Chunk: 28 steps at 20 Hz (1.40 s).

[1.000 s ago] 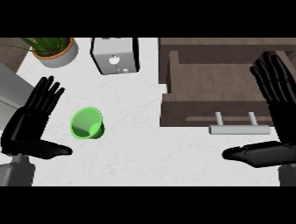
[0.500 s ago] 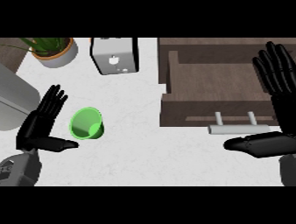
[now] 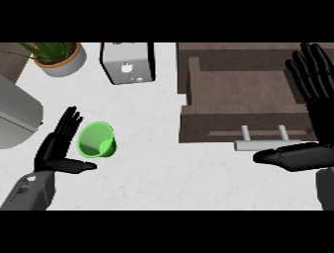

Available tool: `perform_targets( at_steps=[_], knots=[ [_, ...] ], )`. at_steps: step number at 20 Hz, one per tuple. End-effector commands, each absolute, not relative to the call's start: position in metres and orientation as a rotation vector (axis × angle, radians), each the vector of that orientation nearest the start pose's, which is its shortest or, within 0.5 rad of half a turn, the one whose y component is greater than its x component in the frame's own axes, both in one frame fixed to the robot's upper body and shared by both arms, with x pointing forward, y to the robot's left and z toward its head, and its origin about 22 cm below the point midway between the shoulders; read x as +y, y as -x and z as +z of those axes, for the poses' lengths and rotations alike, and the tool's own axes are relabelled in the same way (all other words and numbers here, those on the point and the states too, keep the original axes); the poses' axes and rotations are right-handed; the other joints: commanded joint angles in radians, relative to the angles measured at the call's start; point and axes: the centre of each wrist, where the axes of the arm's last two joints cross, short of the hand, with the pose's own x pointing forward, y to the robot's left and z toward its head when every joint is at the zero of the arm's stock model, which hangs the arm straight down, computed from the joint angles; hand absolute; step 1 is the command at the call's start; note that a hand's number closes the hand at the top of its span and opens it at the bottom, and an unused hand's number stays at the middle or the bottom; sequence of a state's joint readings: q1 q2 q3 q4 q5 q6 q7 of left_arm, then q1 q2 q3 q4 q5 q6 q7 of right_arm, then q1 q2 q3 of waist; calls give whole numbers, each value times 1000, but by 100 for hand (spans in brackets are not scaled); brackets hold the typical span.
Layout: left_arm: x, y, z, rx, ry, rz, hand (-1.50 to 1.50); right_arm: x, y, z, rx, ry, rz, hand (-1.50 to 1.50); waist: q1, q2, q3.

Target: Pick up the cup, place it into the drawer and close the drawer

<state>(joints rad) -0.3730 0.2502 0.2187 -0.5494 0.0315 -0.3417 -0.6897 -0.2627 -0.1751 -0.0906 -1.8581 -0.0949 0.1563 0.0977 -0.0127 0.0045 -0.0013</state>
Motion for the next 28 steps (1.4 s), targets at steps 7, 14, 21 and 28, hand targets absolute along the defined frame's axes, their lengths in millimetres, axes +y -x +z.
perform_targets(
  at_steps=[7, 14, 21, 28],
  knots=[
    [338, -255, -142, -1658, 121, -32, -150, -252, -264, 134, -2001, -73, 269, -150, -11, 5, -2],
    [324, -267, -140, -1683, 124, -21, -150, -254, -277, 162, -1994, -77, 296, -150, -16, 7, -3],
    [310, -274, -141, -1690, 150, -49, -150, -250, -270, 154, -2018, -87, 285, -150, -25, 9, -3],
    [303, -276, -141, -1706, 256, -22, -150, -264, -281, 144, -1991, -84, 294, -150, -28, 15, -4]
  ],
)
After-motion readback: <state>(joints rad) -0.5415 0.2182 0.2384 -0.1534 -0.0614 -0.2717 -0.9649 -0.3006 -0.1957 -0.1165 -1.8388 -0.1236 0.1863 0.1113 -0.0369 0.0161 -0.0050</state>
